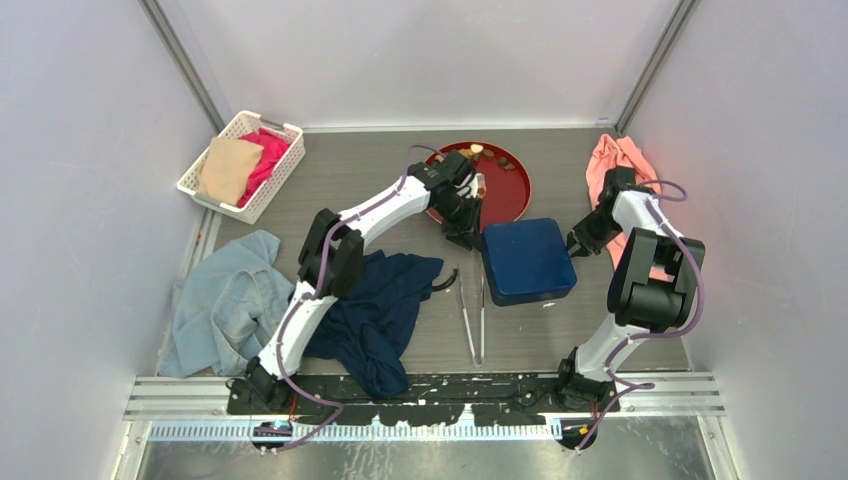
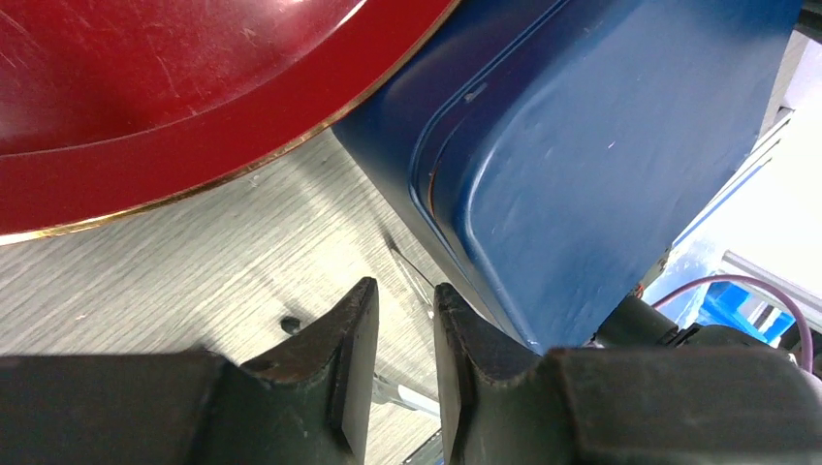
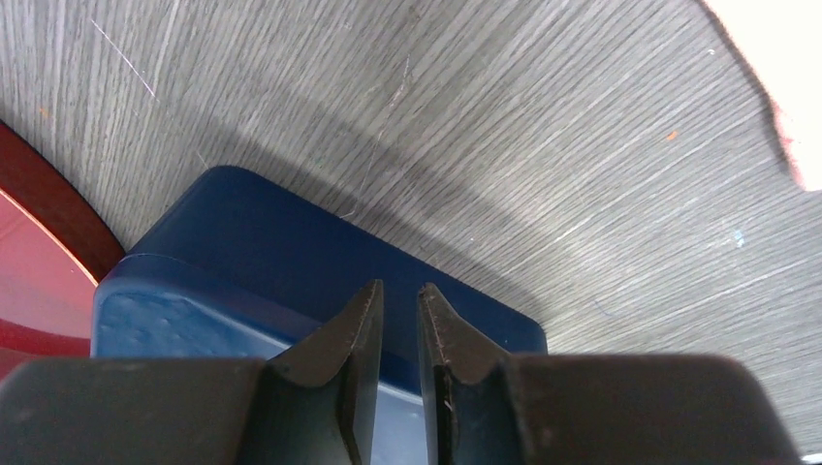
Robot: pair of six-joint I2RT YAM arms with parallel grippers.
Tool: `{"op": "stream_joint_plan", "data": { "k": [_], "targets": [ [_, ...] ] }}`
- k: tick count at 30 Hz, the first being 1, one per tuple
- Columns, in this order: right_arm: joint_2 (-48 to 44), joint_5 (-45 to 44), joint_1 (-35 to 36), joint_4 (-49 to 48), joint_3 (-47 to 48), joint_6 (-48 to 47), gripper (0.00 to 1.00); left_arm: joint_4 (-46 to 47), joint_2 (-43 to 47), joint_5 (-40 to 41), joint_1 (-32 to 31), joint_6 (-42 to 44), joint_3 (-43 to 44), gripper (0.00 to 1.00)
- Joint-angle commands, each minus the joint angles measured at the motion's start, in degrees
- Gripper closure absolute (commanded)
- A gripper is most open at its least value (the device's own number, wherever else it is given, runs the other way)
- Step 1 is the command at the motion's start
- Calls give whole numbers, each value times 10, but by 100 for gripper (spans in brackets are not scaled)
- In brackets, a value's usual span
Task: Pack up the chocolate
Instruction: Close the box lid on the packing box.
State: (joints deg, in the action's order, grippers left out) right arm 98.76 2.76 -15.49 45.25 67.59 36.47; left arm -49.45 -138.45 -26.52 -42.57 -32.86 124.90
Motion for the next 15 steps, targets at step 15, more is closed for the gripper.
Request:
{"op": "stream_joint_plan", "data": {
  "k": [15],
  "targets": [
    [-15,1,19,21,24,-34,67,1,82,-2,45,-3,0,64]
  ]
}}
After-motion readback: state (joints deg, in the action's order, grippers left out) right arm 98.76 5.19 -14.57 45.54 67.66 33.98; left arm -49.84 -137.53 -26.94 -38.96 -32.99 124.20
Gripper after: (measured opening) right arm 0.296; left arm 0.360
